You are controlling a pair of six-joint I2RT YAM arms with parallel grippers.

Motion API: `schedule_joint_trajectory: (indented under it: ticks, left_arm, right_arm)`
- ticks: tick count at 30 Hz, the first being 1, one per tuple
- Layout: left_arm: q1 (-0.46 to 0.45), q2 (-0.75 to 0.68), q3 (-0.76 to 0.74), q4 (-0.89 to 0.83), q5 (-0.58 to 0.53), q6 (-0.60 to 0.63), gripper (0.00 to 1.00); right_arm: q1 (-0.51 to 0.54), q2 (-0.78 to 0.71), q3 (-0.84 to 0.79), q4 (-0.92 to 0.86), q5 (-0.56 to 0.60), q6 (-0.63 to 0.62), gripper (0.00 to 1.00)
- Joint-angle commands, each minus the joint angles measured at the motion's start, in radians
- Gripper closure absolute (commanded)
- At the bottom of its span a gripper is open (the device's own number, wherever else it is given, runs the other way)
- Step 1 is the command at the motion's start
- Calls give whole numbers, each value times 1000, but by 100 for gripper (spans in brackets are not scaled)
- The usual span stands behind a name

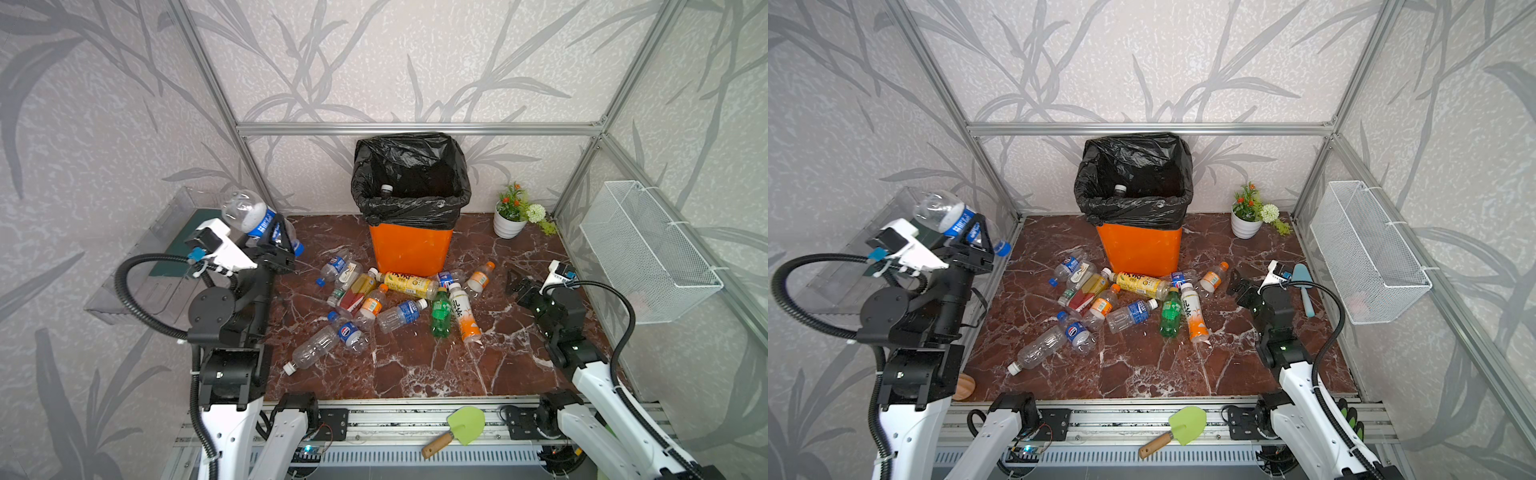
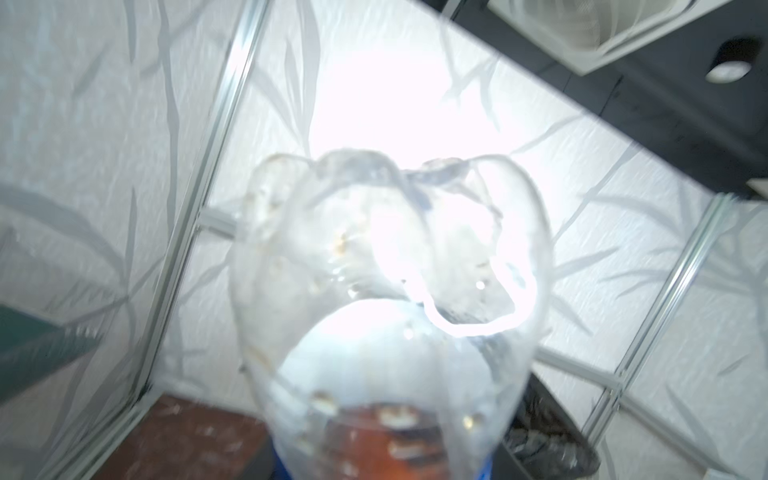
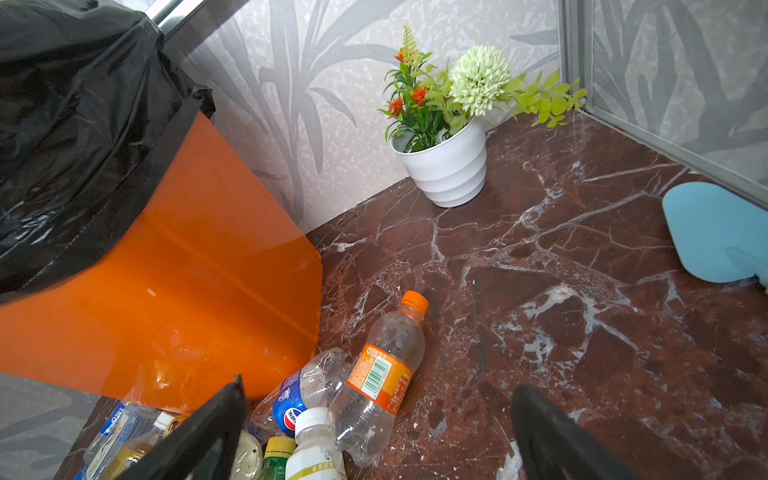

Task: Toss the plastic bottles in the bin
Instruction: 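Carry the Pepsi bottle over the bin and release it with the left gripper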

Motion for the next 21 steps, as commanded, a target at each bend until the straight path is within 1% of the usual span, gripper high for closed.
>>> schedule_joint_trajectory:
  ticks: [1, 2, 3, 5, 7, 8, 9, 10, 12, 13, 14, 15, 17, 21]
  left_arm:
    - [-9, 146, 44, 187, 27, -61, 61]
    - [-22, 196, 73, 201, 50, -75, 61]
    - [-53, 258, 107, 221, 67, -74, 61]
    - [-162, 376, 199, 214, 47, 11, 61]
    - [-289, 521, 355, 105, 22, 128, 60]
    - [-325, 599, 441, 51, 24, 152, 59]
    - [-352, 687, 544, -27, 38, 164, 56]
    - [-368, 778, 659, -110, 48, 162, 44]
    - [-387, 939, 895, -334, 32, 157, 28]
    - [-390, 1014, 1021, -452, 16, 156, 13]
    - [-391, 1061, 1110, -532, -12, 150, 4]
    - [-391, 1090, 1164, -570, -38, 147, 1]
    - [-393, 1086, 1173, -555, -67, 143, 1]
    - [-393, 998, 1067, -438, -73, 152, 1]
  right_arm:
    - [-4, 7, 30, 28, -30, 12, 0]
    - [-4, 5, 31, 27, -37, 12, 0]
    - [-4, 1, 32, 21, -45, 12, 0]
    - [-4, -12, 31, 7, -55, 9, 0]
    - [-4, -28, 29, -19, -57, 6, 0]
    - [-4, -35, 25, -29, -56, 4, 0]
    - [-3, -44, 21, -38, -55, 4, 1]
    - [-4, -52, 17, -50, -53, 4, 0]
    - [-4, -67, 17, -73, -59, 1, 1]
    - [-4, -73, 21, -89, -65, -4, 0]
    - [-4, -83, 25, -105, -67, -10, 0]
    - [-4, -95, 31, -127, -65, -19, 1]
    - [-4, -119, 37, -158, -56, -35, 1]
    - [-4, -151, 35, -192, -40, -41, 1]
